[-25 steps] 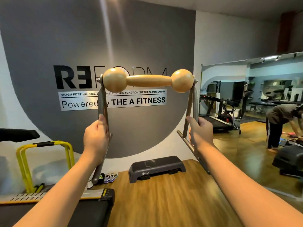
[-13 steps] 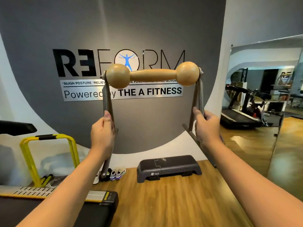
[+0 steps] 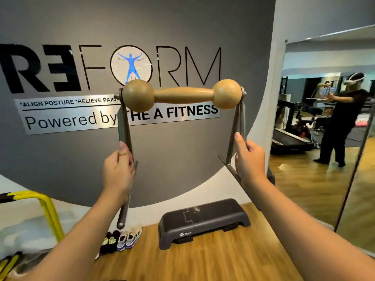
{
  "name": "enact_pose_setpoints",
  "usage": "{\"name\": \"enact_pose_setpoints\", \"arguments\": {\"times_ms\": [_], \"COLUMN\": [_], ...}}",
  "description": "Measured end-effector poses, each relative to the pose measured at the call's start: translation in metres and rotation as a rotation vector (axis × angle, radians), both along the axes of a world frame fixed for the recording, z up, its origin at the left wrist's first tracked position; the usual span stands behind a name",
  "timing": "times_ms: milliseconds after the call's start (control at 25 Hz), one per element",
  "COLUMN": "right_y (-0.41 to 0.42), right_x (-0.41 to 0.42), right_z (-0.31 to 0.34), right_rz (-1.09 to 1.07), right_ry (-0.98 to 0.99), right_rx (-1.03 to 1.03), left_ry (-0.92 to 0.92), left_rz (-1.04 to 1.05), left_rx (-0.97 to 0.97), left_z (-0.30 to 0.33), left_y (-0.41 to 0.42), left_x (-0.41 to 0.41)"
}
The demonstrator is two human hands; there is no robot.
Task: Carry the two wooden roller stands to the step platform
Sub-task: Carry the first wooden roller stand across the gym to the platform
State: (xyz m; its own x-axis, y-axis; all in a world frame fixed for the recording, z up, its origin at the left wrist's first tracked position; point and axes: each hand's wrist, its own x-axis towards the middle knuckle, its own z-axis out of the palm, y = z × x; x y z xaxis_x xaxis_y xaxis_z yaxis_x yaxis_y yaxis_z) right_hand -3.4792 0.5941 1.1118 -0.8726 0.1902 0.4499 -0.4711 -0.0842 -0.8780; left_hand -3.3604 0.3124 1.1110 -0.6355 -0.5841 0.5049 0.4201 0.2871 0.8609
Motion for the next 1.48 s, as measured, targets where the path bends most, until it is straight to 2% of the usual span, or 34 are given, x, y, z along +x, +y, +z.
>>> {"name": "enact_pose_setpoints", "arguments": {"times_ms": [280,680,960,1160,1240,1480], "right_y": [-0.053,-0.083,-0.108,-0.140,-0.160,-0.196], "right_x": [-0.153,-0.396,-0.540,-0.623,-0.662,-0.760], "right_z": [-0.024,-0.048,-0.086,-0.112,-0.124,-0.184], "right_rz": [-0.012,0.107,0.176,0.192,0.196,0.113], "right_ry": [-0.031,-0.083,-0.224,-0.222,-0.236,-0.340], "right_rx": [0.016,0.026,0.066,0.044,0.030,0.025], "left_ry": [-0.040,0.015,0.003,-0.042,-0.031,-0.094], "left_rz": [-0.025,0.066,0.177,0.236,0.288,0.230], "left_rx": [0.057,0.108,0.127,0.109,0.047,0.001], "left_z": [-0.021,-0.057,-0.109,-0.140,-0.157,-0.214], "left_y": [-0.057,-0.082,-0.096,-0.123,-0.140,-0.187], "left_x": [-0.154,-0.372,-0.501,-0.584,-0.624,-0.732]}}
